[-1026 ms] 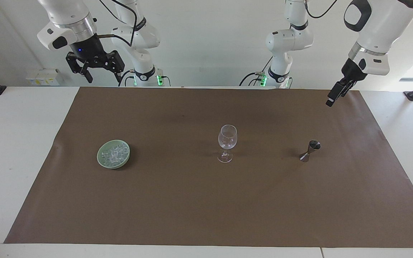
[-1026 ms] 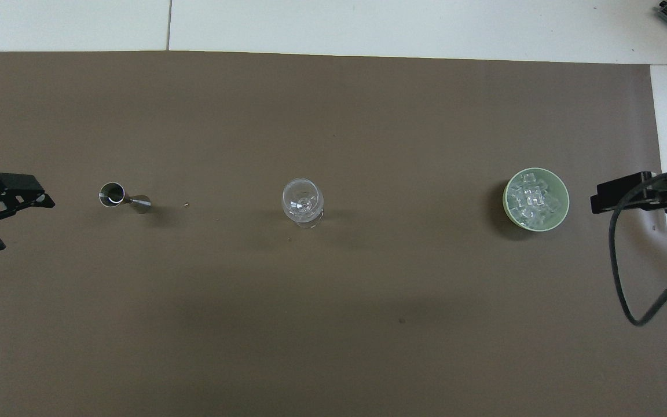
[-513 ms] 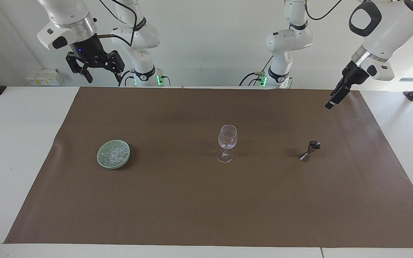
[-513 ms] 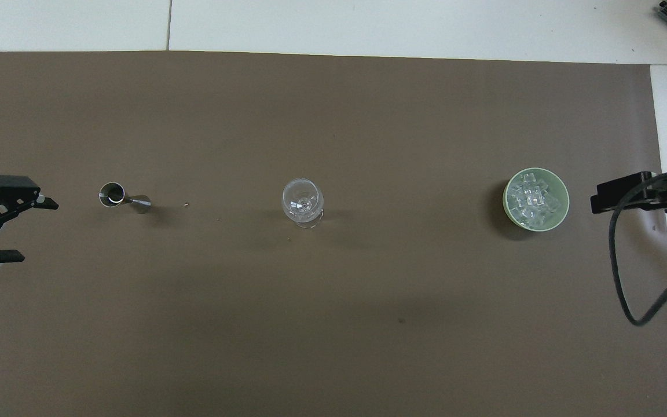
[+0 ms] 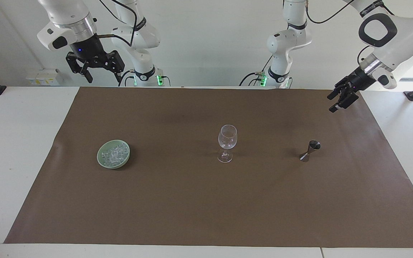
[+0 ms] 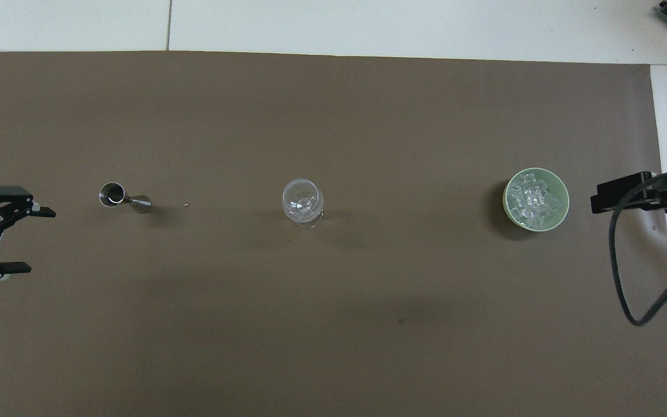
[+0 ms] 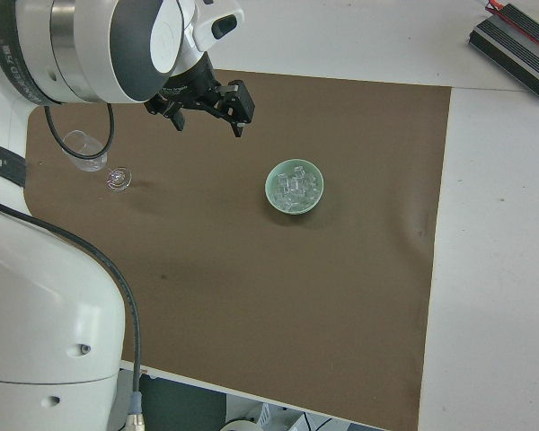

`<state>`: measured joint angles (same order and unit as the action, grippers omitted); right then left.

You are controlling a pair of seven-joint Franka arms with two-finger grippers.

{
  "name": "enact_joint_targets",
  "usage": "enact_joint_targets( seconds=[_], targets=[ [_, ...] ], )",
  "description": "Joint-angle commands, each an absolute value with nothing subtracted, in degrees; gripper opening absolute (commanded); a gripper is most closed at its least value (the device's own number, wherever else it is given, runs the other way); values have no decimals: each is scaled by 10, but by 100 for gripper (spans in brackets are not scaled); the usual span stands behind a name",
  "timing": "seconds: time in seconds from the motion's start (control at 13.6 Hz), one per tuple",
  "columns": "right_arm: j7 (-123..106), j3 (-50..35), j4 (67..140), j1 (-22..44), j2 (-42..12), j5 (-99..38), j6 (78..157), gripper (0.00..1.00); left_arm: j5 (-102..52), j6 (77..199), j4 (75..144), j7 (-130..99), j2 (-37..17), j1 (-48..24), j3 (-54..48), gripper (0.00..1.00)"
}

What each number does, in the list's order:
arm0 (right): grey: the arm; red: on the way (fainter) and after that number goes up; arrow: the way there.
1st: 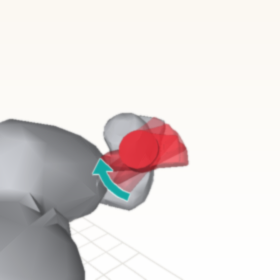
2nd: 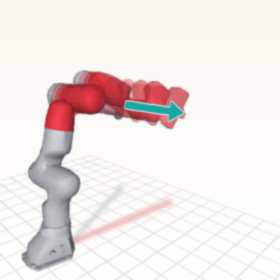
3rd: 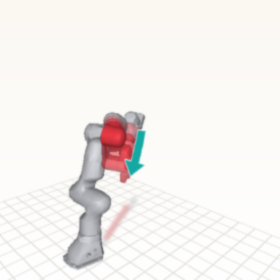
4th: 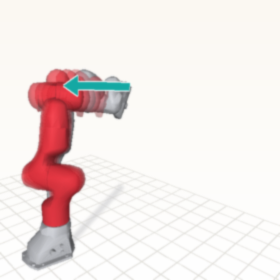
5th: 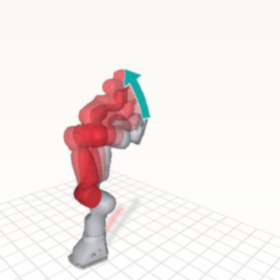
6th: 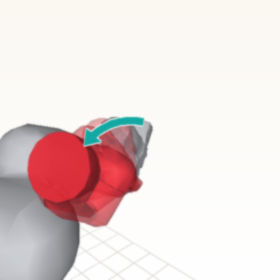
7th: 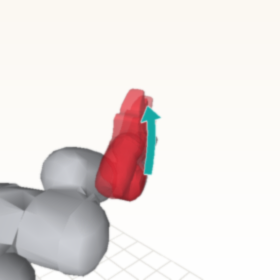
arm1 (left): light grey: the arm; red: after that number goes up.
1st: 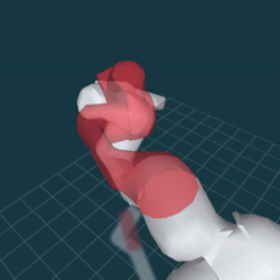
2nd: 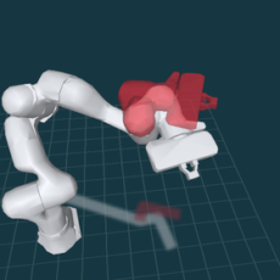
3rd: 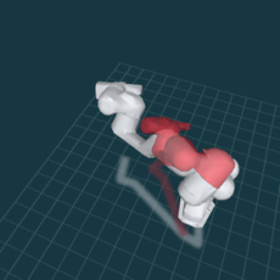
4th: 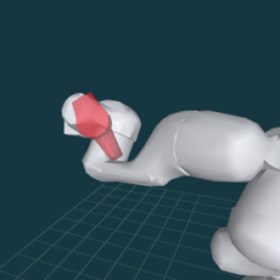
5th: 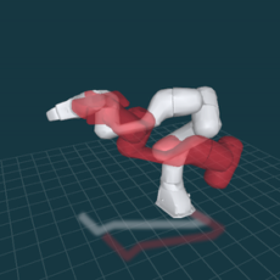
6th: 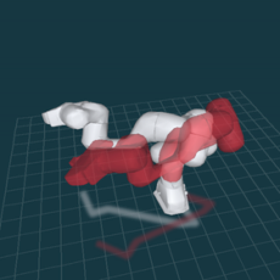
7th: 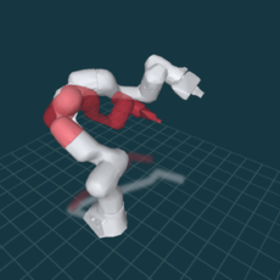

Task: Pour wine and add ice with both arms
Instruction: 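Reach the left gripper toward the small silver jigger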

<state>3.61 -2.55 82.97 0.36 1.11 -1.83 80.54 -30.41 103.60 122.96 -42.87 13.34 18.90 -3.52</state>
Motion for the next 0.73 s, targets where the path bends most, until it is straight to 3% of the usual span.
enact_joint_targets(
  seconds=[0.0,0.66],
  targets=[
    [30,-21,843,5,21,-22,811,100,-359,1047,1246,-469,113,221,-40,100],
    [30,-22,843,5,21,-22,811,100,-564,1200,1335,-605,67,231,-39,100]
  ],
)
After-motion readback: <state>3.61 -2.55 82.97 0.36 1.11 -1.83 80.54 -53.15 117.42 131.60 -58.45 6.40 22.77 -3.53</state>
